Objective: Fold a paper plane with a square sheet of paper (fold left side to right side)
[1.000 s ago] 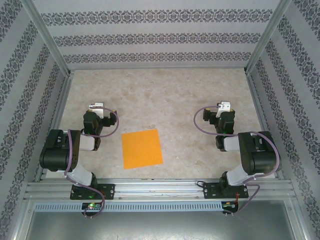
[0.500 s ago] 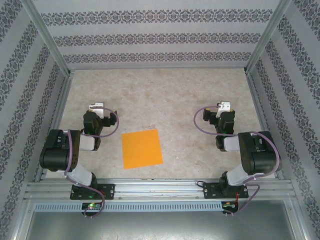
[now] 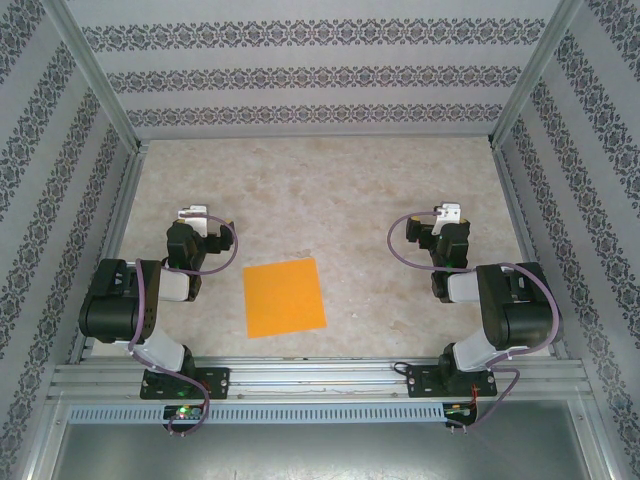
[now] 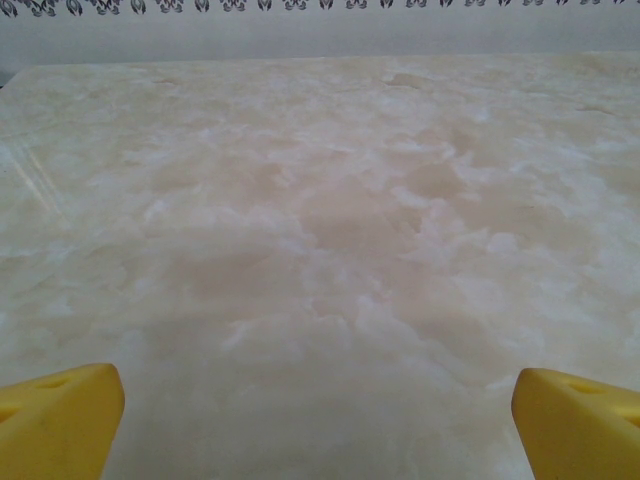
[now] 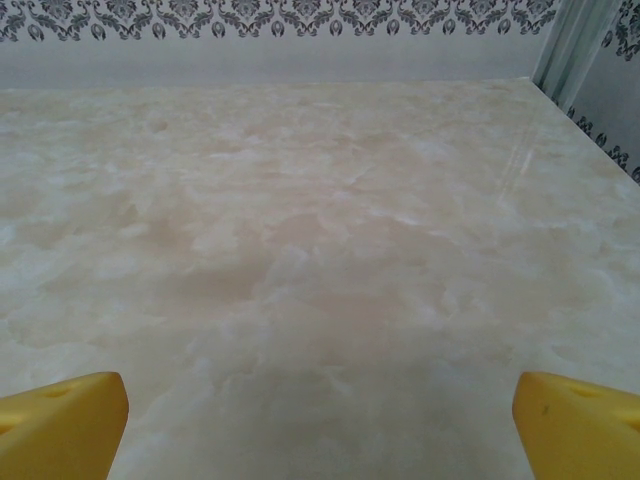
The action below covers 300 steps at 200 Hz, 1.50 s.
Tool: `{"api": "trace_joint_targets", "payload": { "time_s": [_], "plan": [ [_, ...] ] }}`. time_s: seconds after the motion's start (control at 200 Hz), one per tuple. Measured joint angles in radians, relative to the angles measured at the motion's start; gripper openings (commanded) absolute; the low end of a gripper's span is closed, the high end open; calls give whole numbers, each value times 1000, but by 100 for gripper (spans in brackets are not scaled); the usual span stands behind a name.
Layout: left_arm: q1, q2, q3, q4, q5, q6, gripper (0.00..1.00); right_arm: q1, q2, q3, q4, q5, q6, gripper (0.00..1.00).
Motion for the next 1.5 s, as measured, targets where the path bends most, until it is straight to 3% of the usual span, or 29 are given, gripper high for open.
{"api": "trace_joint_targets", "payload": {
  "time_s": [0.09, 0.205, 0.405, 0.475, 0.6, 0.704, 0.799, 0.969, 1.184, 1.499],
  "plan": [
    [0, -5, -11, 8, -4, -2, 100, -15, -29, -1, -19, -7, 4, 98],
    [0, -114, -52, -48, -28, -11, 100, -21, -177, -25, -82, -6, 11, 98],
    [0, -458, 75, -395, -47, -142, 100, -20, -456, 19, -343, -45, 108, 98],
    [0, -521, 151, -505, 10, -230, 100, -20, -504, 77, -481, -96, 177, 98],
    [-7, -562, 214, -690, 189, -389, 92, -20, -552, 142, -668, -232, 294, 98],
    [-61, -552, 206, -858, 318, -491, 87, -20, -568, 149, -773, -339, 378, 98],
    [-181, -539, 181, -980, 392, -559, 82, -17, -566, 149, -856, -417, 434, 98],
    [-366, -432, 156, -1014, 459, -650, 66, 9, -566, 149, -934, -468, 478, 98],
    [-458, -128, 164, -932, 465, -730, 56, 15, -572, 173, -1011, -470, 478, 98],
    [-502, 3, 263, -852, 435, -776, 50, 15, -645, 177, -1062, -443, 474, 98]
  ]
}}
